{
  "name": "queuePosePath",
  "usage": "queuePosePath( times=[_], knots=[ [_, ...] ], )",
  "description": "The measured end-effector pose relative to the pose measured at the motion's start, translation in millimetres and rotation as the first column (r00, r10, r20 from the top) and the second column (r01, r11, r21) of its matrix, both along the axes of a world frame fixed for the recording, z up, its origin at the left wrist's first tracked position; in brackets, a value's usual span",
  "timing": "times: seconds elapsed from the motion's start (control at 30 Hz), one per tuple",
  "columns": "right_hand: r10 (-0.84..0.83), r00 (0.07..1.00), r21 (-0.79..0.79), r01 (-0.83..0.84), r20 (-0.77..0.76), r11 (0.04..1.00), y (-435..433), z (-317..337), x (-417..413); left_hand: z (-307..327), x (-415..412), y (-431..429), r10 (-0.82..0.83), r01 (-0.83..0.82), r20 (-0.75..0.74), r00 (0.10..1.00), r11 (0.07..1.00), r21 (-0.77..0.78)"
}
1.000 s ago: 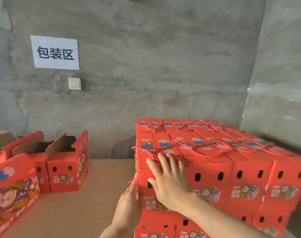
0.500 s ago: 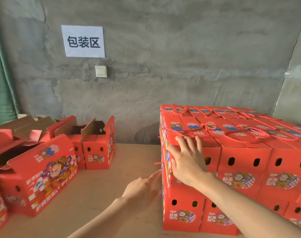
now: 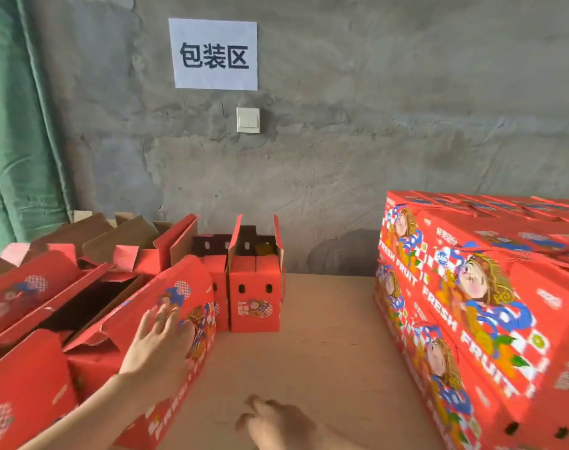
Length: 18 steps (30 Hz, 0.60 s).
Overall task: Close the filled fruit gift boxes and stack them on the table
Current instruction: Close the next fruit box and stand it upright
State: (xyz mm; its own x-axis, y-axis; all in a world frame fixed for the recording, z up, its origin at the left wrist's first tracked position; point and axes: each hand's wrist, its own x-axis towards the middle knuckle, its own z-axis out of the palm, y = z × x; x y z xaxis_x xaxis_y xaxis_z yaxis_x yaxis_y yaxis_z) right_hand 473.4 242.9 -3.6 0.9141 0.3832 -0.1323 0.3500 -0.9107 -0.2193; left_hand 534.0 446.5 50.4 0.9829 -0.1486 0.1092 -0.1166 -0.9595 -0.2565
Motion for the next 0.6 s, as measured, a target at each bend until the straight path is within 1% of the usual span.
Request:
queuePosePath(
  times=[0.13,0.2,0.27,0.37,0.4,0.47,0.53,0.6],
  knots=[
    [-0.111,0.993,0.122,0.114,-0.034,0.986,24,-8,75,2,66,21,0.086,-0.088,-0.103,0.991,0.996,-0.009],
    [-0.245,0.969,0.221,0.242,-0.012,0.945,30,-6,124,-15,92,26,0.162,-0.167,-0.139,0.977,0.986,-0.027],
    [-0.316,0.949,0.299,0.298,0.013,0.906,34,-9,169,-32,107,23,0.216,-0.215,-0.106,0.971,0.976,0.021],
    [-0.407,0.913,0.364,0.364,0.045,0.857,35,-18,223,-43,121,16,0.227,-0.222,-0.040,0.973,0.971,0.093],
    [-0.439,0.897,0.369,0.392,0.049,0.843,34,-23,239,-45,126,14,0.213,-0.210,-0.018,0.977,0.970,0.122],
    [-0.469,0.883,0.315,0.445,0.001,0.839,41,-30,261,-50,133,13,0.179,-0.180,0.019,0.984,0.970,0.164],
    [-0.514,0.857,0.326,0.498,-0.042,0.804,52,-36,272,-54,137,13,0.160,-0.164,0.036,0.986,0.962,0.219],
    [-0.570,0.821,0.348,0.526,0.029,0.776,61,-41,280,-55,137,14,0.138,-0.149,0.057,0.989,0.950,0.274]
  ],
)
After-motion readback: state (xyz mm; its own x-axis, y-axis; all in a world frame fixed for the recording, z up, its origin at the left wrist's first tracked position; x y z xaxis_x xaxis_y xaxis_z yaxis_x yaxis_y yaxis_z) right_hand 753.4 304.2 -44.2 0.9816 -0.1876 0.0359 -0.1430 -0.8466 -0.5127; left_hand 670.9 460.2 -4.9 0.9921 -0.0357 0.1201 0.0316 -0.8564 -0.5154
